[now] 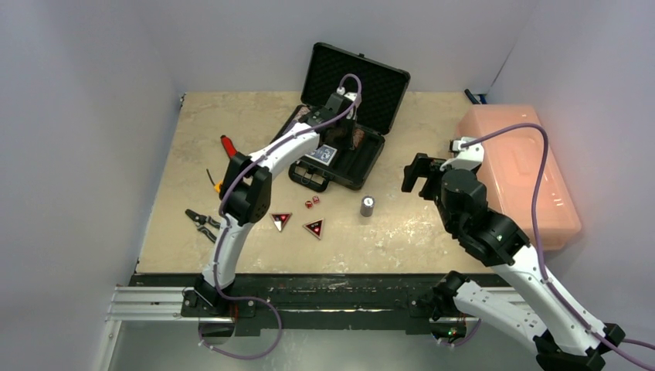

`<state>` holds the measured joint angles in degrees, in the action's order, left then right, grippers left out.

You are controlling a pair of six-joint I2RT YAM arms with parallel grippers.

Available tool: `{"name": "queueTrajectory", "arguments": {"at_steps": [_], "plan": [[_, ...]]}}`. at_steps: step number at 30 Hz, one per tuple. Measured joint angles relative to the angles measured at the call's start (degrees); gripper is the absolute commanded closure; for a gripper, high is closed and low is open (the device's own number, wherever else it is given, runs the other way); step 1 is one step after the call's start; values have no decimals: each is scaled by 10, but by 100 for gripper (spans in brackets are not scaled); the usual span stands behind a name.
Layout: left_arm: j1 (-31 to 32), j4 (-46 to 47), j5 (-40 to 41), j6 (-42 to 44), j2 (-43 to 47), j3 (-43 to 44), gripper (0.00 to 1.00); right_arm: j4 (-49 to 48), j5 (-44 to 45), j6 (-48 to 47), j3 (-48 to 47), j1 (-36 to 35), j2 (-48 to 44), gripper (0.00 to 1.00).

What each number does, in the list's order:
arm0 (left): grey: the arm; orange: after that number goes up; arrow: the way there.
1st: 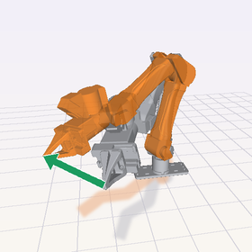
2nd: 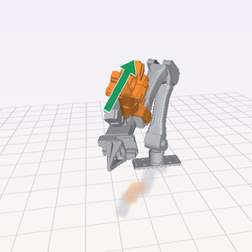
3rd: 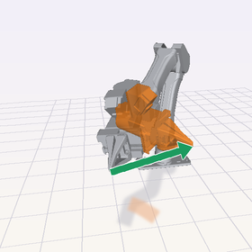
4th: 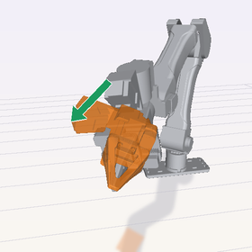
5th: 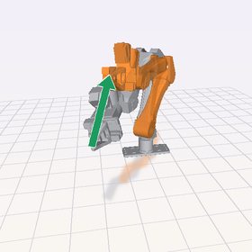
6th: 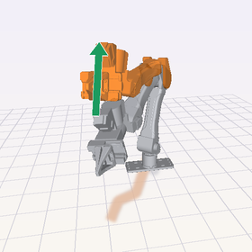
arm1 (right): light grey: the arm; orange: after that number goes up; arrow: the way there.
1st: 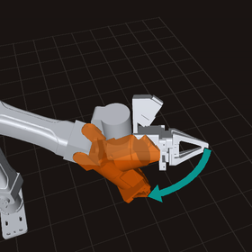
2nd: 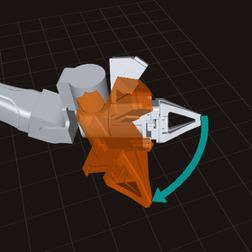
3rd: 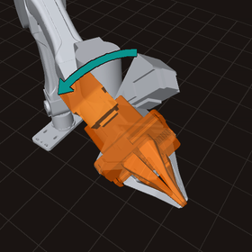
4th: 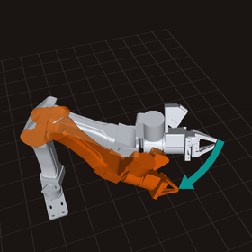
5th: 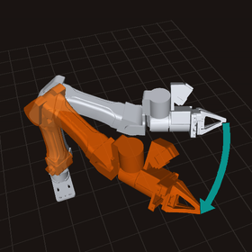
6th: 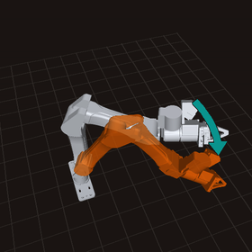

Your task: Pack up texas hold em set

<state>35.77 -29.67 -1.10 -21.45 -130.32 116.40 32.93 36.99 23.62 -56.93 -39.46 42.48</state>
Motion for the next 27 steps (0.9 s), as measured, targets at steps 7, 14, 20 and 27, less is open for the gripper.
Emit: {"name": "queueTrajectory", "arguments": {"at_steps": [7,14,20,27], "plan": [[0,-9,0,-19,-46,24,88,4,0,3,0,0,-6,1],[0,-12,0,-22,-67,40,88,10,0,5,0,0,-6,1],[0,-21,-2,-22,-85,72,88,15,0,5,0,0,-5,1],[-1,-48,-12,-22,-105,104,84,19,0,4,0,0,2,1]]}}
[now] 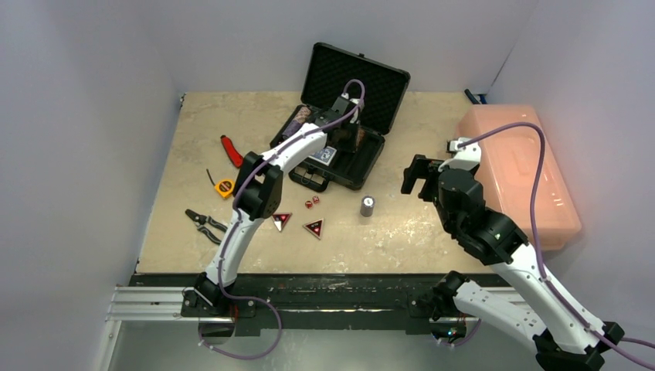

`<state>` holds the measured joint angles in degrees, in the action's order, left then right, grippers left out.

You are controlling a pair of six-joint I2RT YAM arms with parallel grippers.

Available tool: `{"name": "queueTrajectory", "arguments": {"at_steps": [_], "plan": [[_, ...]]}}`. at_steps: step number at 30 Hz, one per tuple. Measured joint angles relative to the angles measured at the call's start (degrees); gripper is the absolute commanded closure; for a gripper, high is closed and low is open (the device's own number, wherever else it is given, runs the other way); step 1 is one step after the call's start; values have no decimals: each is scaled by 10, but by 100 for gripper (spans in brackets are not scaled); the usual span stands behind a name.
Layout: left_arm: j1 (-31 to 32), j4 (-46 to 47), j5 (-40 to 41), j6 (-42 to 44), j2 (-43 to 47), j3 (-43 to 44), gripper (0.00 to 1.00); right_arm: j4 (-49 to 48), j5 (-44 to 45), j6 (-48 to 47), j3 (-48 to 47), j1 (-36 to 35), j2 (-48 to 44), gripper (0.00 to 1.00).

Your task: Pack up texas hold em set

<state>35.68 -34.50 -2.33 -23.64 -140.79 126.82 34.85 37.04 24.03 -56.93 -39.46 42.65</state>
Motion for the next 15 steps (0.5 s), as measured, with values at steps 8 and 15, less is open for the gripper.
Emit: {"name": "queueTrajectory", "arguments": {"at_steps": [8,15], "plan": [[-4,27,-9,3,29,-58,58,1,-3,0,0,0,16,1],[0,75,-16,9,140,-197,21,1,-9,1,0,0,35,1]]}}
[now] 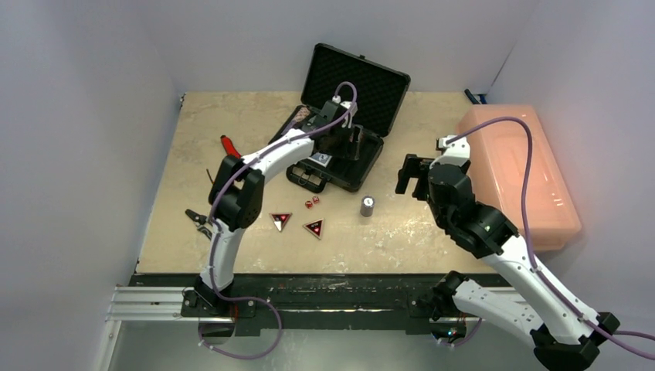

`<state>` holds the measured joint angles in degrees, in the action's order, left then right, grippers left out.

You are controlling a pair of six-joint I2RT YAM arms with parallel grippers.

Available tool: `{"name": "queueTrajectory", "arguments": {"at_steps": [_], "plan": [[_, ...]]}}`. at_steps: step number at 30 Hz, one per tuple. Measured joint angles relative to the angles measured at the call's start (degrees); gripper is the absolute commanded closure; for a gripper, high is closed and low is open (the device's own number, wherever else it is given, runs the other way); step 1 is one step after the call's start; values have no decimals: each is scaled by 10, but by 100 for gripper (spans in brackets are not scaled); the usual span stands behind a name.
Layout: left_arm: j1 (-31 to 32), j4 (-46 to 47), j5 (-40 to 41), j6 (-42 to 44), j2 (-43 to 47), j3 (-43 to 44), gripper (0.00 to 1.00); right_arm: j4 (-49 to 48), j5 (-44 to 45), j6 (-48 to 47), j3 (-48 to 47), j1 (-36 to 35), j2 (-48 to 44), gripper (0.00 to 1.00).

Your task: Pack up texas hold em set

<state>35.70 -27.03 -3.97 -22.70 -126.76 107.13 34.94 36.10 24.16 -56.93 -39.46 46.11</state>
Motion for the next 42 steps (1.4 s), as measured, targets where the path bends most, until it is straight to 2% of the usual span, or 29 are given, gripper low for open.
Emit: {"name": "queueTrajectory", "arguments": {"at_steps": [1,2,4,25,34,42], "plan": [[1,-1,5,0,18,-14,16,0,-2,0,0,0,1,1],[1,0,10,0,40,-31,6,0,-5,1,0,0,4,1],[0,1,26,0,82,-61,0,-1,-13,3,0,0,8,1],[-12,17,132,0,403,-313,1,-3,-108,24,0,0,108,1],[-17,-78,177,44,511,-329,2,-24,-148,44,2,0,178,1],[-29,-151,161,125,584,-338,3,-33,-172,57,3,0,253,1]]}}
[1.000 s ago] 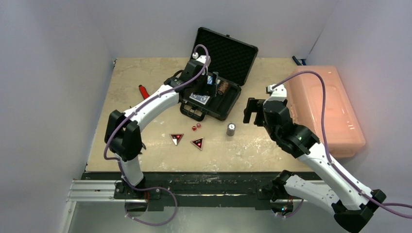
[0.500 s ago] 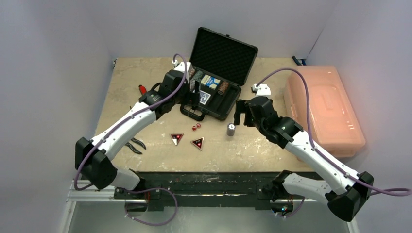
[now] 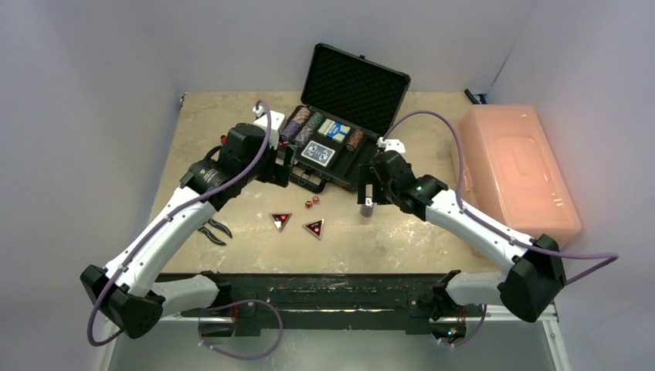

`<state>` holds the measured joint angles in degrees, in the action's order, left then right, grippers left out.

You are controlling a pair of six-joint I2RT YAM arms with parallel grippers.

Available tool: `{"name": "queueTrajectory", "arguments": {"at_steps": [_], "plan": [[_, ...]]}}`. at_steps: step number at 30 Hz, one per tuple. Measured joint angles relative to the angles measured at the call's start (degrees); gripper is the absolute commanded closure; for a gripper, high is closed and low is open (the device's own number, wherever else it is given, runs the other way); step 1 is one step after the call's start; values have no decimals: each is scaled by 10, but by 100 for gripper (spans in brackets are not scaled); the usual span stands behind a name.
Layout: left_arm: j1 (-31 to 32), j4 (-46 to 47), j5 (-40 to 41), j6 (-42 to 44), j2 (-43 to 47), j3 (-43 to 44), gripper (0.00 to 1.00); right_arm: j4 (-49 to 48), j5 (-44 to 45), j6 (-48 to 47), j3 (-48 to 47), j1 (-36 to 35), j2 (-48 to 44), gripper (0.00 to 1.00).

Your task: Pack up texas hold em set

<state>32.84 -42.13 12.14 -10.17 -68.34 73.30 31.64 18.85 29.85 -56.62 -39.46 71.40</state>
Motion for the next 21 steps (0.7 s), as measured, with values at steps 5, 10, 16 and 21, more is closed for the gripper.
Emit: {"name": "queueTrajectory", "arguments": {"at_steps": [5,10,16,21], "plan": [[0,6,-20,30,42,-64,5,-5,-23,2,0,0,54,2],[0,7,-45,45,44,-76,6,-11,-37,4,0,0,86,4],[0,9,-58,54,56,-76,7,-18,-41,6,0,0,111,9],[0,9,-63,54,56,-76,8,-25,-45,7,0,0,134,14]]}}
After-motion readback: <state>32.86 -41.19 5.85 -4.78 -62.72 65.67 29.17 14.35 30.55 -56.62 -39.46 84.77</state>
